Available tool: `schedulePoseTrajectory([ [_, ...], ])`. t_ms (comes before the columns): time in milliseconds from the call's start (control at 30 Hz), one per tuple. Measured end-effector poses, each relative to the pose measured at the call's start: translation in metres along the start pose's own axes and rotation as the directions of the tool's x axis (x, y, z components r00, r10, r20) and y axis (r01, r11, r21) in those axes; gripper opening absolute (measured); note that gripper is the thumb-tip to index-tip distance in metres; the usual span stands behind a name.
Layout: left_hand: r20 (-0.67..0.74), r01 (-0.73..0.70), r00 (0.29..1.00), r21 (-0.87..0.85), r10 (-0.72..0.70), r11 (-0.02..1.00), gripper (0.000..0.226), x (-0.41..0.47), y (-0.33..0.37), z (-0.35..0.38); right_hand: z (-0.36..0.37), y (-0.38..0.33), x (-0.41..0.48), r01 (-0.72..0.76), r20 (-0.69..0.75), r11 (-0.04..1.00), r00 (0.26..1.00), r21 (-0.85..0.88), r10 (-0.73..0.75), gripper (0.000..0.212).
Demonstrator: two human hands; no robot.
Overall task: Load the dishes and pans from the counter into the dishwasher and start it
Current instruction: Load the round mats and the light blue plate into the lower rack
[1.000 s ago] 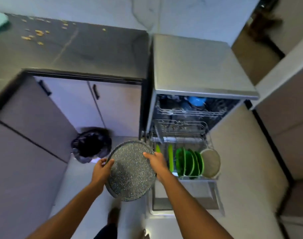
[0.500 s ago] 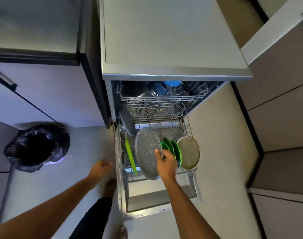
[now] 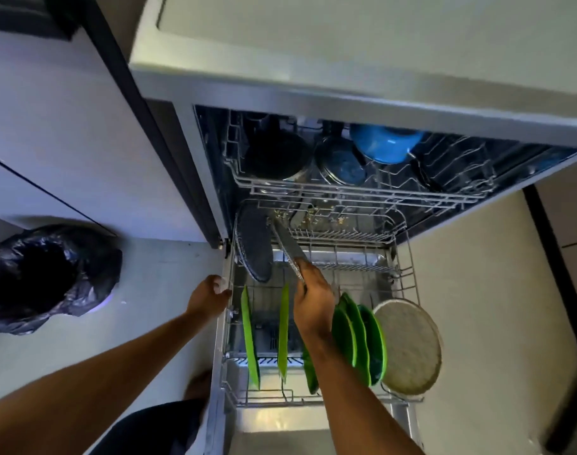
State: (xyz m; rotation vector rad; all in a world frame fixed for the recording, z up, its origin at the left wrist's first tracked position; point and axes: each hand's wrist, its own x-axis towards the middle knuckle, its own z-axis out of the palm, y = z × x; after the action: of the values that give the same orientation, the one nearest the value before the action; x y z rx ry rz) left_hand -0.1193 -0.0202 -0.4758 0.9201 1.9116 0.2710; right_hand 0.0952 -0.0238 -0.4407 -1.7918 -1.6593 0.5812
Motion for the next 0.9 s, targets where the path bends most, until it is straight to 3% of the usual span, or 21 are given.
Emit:
schedulePoseTrajectory([
  [167,-0.107,-0.05,0.994,-0.12,0.037,0.992,0.052,0.036,-0.014,0.023,0.053,0.015,0.02,0.037,-0.032,0.997,0.999,0.07,-0.035,0.049],
  [467,-0.192,-0.173,0.972,-0.202,0.134,0.964,0.036,0.074,-0.011,0.051,0.115,0.031,0.033,0.187,-0.03,0.981,0.982,0.048,-0.186,0.06],
  [600,-0.206,-0.215,0.964,-0.249,0.165,0.944,0.031,0.08,-0.013,0.065,0.124,0.048,0.035,0.089,-0.042,0.994,0.995,0.069,-0.086,0.062],
  [700,-0.232,-0.237,0.957,-0.277,0.175,0.931,0.029,0.085,-0.02,0.079,0.12,0.06,0.048,0.107,0.015,0.994,0.994,0.023,-0.107,0.066],
  [900,-0.287,-0.281,0.936,-0.267,0.203,0.922,0.028,0.084,-0.026,0.087,0.123,0.066,0.038,0.057,0.031,0.993,0.998,0.107,-0.061,0.054],
])
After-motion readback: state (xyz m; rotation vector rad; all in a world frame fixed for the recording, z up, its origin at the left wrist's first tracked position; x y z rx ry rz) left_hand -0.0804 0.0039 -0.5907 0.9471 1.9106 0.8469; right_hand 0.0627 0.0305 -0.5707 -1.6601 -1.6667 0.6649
